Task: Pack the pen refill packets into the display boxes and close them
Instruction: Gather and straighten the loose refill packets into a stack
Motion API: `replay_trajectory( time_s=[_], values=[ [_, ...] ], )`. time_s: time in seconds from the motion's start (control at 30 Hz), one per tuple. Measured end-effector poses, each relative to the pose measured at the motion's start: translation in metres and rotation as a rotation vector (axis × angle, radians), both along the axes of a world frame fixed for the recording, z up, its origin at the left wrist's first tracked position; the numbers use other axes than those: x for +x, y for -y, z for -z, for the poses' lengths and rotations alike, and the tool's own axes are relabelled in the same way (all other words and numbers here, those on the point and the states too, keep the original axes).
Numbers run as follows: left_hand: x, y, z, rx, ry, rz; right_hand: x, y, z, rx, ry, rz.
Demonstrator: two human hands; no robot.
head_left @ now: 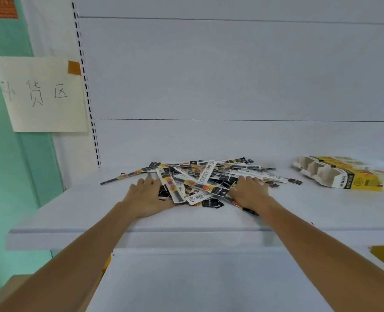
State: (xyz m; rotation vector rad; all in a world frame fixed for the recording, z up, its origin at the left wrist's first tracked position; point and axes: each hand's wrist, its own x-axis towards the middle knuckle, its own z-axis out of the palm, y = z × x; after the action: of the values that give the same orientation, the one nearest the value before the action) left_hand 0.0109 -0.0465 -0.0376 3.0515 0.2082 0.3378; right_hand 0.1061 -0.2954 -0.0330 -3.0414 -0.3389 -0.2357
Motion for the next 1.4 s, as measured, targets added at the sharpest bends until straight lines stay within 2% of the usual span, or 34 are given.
replay_trajectory(
  time_s=[0.1, 0.23, 0.3, 0.37, 0.43, 0.53, 0.6, 0.73, 0.8, 0.9, 1.17, 1.3, 1.4],
  values=[
    [0.0, 0.005, 0.002, -0.007, 0.204, 0.164, -0.002, -0.004, -0.003, 0.017, 0.063, 0.003],
    [-0.003, 0.004, -0.003, -0.07, 0.204, 0.32, 0.009, 0.011, -0.009, 0.163, 0.084, -0.104],
    [-0.002, 0.013, -0.006, -0.054, 0.2, 0.31, 0.007, 0.017, -0.015, 0.306, -0.032, -0.196],
    [-0.001, 0.027, -0.008, -0.032, 0.181, 0.311, -0.003, 0.014, -0.019, 0.377, -0.238, -0.289],
    [0.003, 0.044, -0.007, -0.118, 0.173, 0.362, -0.009, 0.003, -0.017, 0.271, -0.326, -0.369],
    [0.009, 0.065, -0.01, -0.425, 0.07, 0.464, -0.014, -0.007, -0.014, 0.121, -0.29, -0.463],
    [0.01, 0.071, -0.015, -0.416, 0.054, 0.504, -0.013, -0.002, -0.018, 0.122, -0.257, -0.497],
    [0.004, 0.046, -0.019, -0.145, 0.235, 0.366, -0.002, 0.025, -0.022, 0.056, -0.107, -0.43],
    [0.002, 0.023, -0.013, -0.098, 0.15, 0.222, 0.002, 0.036, -0.019, 0.086, -0.1, -0.394],
    [-0.001, 0.011, -0.003, -0.171, -0.027, 0.091, 0.0, 0.034, -0.01, 0.193, -0.195, -0.389],
    [-0.002, 0.005, -0.006, -0.282, 0.073, 0.201, 0.008, 0.022, -0.008, 0.107, -0.047, -0.443],
    [-0.004, -0.01, 0.0, -0.242, 0.149, 0.081, -0.004, 0.027, -0.016, 0.167, -0.193, -0.419],
    [-0.002, 0.001, 0.001, -0.354, 0.132, 0.184, -0.016, 0.012, -0.013, 0.216, -0.237, -0.469]
  ],
)
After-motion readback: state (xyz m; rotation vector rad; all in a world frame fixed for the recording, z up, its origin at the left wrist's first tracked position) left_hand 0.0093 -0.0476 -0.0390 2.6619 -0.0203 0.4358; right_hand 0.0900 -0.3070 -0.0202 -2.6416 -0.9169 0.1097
